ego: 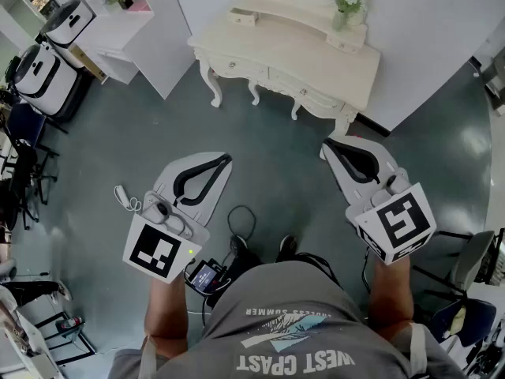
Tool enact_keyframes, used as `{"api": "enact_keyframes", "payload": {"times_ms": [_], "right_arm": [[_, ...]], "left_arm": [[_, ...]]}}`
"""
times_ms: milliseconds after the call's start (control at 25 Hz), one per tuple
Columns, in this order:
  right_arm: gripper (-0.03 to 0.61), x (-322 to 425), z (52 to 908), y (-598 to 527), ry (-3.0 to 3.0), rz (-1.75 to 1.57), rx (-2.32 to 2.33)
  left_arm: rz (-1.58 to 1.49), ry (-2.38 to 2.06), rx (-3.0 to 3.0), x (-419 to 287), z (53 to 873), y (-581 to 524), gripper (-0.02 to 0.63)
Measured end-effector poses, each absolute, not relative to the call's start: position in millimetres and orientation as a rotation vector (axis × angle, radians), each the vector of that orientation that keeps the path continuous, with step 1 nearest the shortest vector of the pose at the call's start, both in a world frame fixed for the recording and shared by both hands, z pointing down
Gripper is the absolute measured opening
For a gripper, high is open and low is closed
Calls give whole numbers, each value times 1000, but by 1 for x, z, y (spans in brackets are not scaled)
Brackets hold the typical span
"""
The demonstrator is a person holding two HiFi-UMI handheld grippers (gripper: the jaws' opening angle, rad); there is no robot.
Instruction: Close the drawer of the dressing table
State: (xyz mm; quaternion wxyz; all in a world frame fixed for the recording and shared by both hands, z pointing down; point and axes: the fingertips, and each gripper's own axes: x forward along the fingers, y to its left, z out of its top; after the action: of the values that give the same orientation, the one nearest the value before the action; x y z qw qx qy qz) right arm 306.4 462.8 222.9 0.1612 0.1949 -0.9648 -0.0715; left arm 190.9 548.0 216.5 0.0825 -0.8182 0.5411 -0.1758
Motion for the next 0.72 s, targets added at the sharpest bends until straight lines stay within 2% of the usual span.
{"api": "enact_keyframes", "payload": {"times_ms": [720], "right_arm": [[2,360,225,456,-2814,-189,513]], "left_arm": [[-579,1669,-2394,248,219,549,3]]}}
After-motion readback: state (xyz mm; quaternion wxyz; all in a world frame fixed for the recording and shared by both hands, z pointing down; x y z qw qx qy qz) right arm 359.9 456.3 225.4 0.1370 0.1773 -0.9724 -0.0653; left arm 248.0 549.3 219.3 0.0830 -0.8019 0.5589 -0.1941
